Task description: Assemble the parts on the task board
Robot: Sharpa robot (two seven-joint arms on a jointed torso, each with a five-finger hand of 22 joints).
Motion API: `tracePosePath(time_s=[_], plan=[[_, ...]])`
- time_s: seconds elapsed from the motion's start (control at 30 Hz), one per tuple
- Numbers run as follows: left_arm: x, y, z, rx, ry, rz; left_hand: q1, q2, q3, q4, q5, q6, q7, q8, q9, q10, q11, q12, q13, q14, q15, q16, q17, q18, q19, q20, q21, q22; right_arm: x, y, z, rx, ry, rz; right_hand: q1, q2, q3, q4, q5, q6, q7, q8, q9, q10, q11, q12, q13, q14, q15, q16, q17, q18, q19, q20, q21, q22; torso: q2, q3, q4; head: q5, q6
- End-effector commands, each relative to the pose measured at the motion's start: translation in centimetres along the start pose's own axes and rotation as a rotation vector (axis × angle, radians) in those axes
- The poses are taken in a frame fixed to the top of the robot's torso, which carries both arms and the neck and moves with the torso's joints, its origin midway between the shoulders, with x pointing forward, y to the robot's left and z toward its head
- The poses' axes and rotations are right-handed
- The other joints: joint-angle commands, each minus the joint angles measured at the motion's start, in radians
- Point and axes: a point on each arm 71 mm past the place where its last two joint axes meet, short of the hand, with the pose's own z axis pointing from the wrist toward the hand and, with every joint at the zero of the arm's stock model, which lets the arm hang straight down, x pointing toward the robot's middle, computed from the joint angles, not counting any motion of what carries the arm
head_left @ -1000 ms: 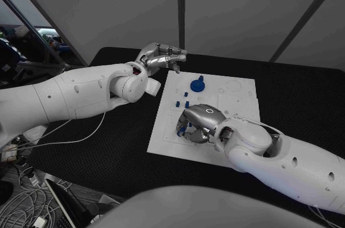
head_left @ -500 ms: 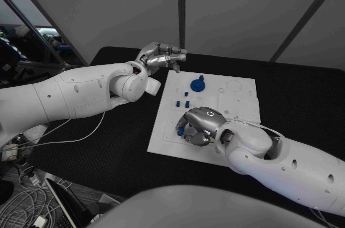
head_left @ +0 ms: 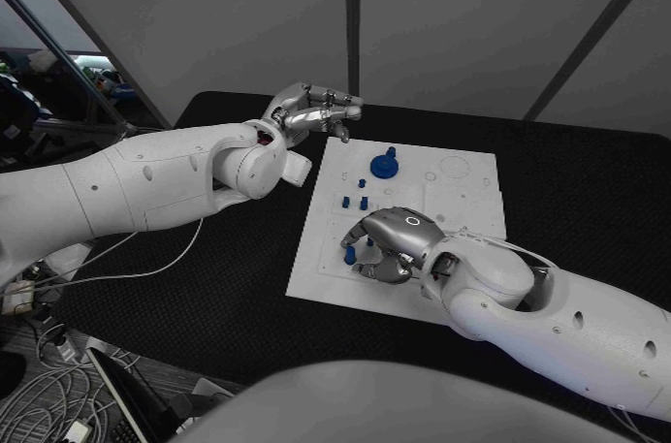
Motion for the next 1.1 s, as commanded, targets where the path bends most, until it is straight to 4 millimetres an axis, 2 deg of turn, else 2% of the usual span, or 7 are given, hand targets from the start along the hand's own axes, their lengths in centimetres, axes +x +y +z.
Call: tracePosePath(time_s=[0.03,0.47,0.6,0.73,0.83,0.87,1.1], plan=[[0.1,-0.2,0.0,0.004,0.011,-0.005,-0.001,0.006,-0.006,0.001,-0.003,-0.003,0.0,-0.004,0.0,-0.007,0.0,0.004,0.001,-0.002,0.004,-0.006,-0.001,-0.009,0.001,0.004,-0.005,-0.001,-0.8,0.1,-0.5,-0.024,-0.09,0.029,0.018,0.006,-0.023,0.005,0.002,-0.011,-0.001,-0.001,0.001,-0.025,0.004,0.008,-0.001,-0.005,0.009,-0.022,-0.028,0.02,-0.01,0.003,-0.019,-0.023,0.0,0.0018,-0.0005,0.001,0.0],[-0.2,-0.1,0.0,0.0,0.005,-0.003,-0.001,0.006,-0.006,0.001,-0.003,-0.003,0.0,-0.004,0.0,-0.007,0.0,0.004,0.001,-0.002,0.004,-0.006,-0.001,-0.009,0.001,0.004,-0.005,-0.001,-5.7,-2.8,-4.6,0.022,-0.343,0.229,0.024,0.032,-0.04,0.03,0.015,0.016,0.017,0.009,0.007,0.115,-0.028,0.128,0.009,-0.006,-0.016,-0.061,-0.072,0.021,0.003,-0.018,-0.045,-0.046,-0.005,0.0007,-0.0038,-0.039,0.031],[-0.2,-0.1,0.0,0.0,0.006,-0.003,-0.001,0.006,-0.006,0.001,-0.003,-0.003,0.0,-0.004,0.0,-0.007,0.0,0.004,0.001,-0.002,0.004,-0.006,-0.001,-0.009,0.001,0.004,-0.005,-0.001,-6.7,-5.3,-6.3,0.143,-0.322,0.337,0.013,0.036,-0.033,0.044,0.023,0.092,0.006,0.045,0.021,0.279,-0.059,0.214,0.045,0.007,-0.037,-0.047,-0.051,0.023,0.015,-0.031,-0.045,-0.048,-0.005,-0.0004,-0.0036,-0.081,0.048],[-0.3,-0.1,-0.1,0.0,0.004,-0.002,-0.001,0.006,-0.006,0.001,-0.003,-0.003,0.0,-0.004,0.0,-0.007,0.0,0.004,0.001,-0.002,0.004,-0.006,-0.001,-0.009,0.001,0.004,-0.005,-0.001,-6.8,-8.0,-8.6,0.288,-0.248,0.384,-0.062,0.01,-0.086,0.09,0.057,0.161,-0.042,0.086,0.042,0.411,-0.107,0.373,0.156,0.041,-0.081,0.028,0.049,0.0,0.103,-0.068,0.038,0.081,-0.008,-0.0015,-0.0101,-0.139,0.064],[-0.4,-0.1,-0.2,-0.001,0.001,-0.001,-0.002,0.006,-0.008,0.002,-0.004,-0.004,0.0,-0.004,0.0,-0.009,0.001,0.005,0.002,-0.002,0.005,-0.006,-0.002,-0.01,0.002,0.004,-0.006,-0.002,-6.8,-9.5,-10.4,0.369,-0.214,0.394,-0.087,0.003,-0.156,0.126,0.097,0.164,-0.056,0.116,0.08,0.421,-0.122,0.835,0.664,0.074,-0.107,0.149,0.214,-0.034,0.197,-0.089,0.158,0.263,-0.013,-0.0016,-0.0185,-0.172,0.073],[-0.4,-0.1,-0.2,-0.001,0.001,-0.001,-0.004,0.005,-0.009,0.003,-0.004,-0.004,0.0,-0.004,0.0,-0.009,0.001,0.005,0.002,-0.002,0.005,-0.006,-0.002,-0.01,0.002,0.004,-0.007,-0.002,-6.8,-9.8,-10.9,0.391,-0.206,0.395,-0.096,0.013,-0.167,0.14,0.092,0.168,-0.062,0.125,0.091,0.423,-0.117,0.909,0.757,0.075,-0.092,0.164,0.239,-0.04,0.203,-0.089,0.173,0.292,-0.015,-0.0013,-0.0204,-0.183,0.076],[-0.1,0.0,-0.2,0.009,0.015,-0.007,-0.036,-0.01,-0.044,0.021,-0.005,-0.008,-0.001,-0.005,0.0,-0.017,0.002,0.014,0.003,-0.002,0.009,-0.006,-0.005,-0.01,0.002,0.01,-0.022,-0.014,-6.9,-11.2,-13.8,0.5,-0.171,0.325,-0.126,0.021,-0.268,0.201,0.168,0.137,-0.06,0.166,0.148,0.45,-0.119,1.129,1.036,0.088,-0.09,0.215,0.319,-0.049,0.232,-0.086,0.234,0.385,-0.023,0.0004,-0.0293,-0.235,0.076]])
